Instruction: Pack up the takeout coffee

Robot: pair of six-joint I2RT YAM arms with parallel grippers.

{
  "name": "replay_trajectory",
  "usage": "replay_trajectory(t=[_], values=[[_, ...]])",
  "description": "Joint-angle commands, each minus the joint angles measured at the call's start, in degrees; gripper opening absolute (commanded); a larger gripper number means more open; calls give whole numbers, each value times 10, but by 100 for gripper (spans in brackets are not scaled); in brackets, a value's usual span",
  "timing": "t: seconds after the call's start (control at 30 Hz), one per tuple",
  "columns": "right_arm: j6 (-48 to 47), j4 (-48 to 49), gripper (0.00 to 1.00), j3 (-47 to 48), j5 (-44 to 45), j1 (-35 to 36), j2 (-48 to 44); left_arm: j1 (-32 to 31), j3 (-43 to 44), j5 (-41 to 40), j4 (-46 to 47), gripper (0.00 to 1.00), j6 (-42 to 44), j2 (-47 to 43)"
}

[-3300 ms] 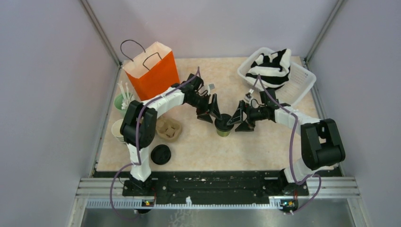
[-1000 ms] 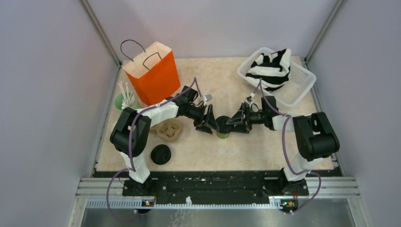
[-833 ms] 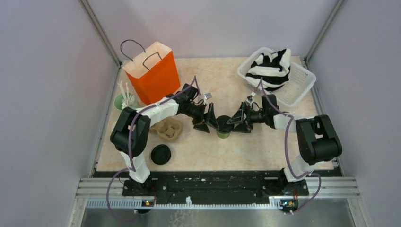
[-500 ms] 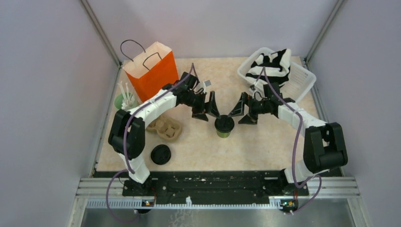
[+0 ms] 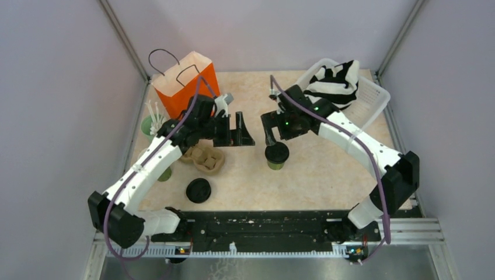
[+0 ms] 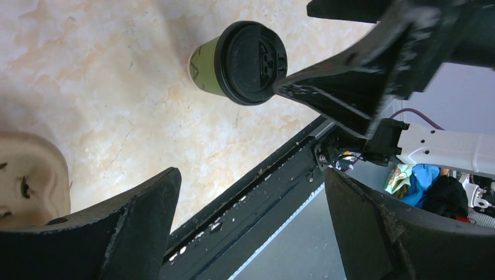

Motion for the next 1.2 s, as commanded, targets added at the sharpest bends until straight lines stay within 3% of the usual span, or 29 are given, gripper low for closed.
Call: replay_trajectory(t=[0.0,0.33,1.17], values=[[-29,-76,99,45,133,54,54,1,-30,-25,2,99,-19,-34],[-17,-52,97,34,124,81,76,1,-51,-20,-7,99,-26,-69],[2,-25,87,-18,149,93,118,1,-40,-15,-27,99,-3,-57]])
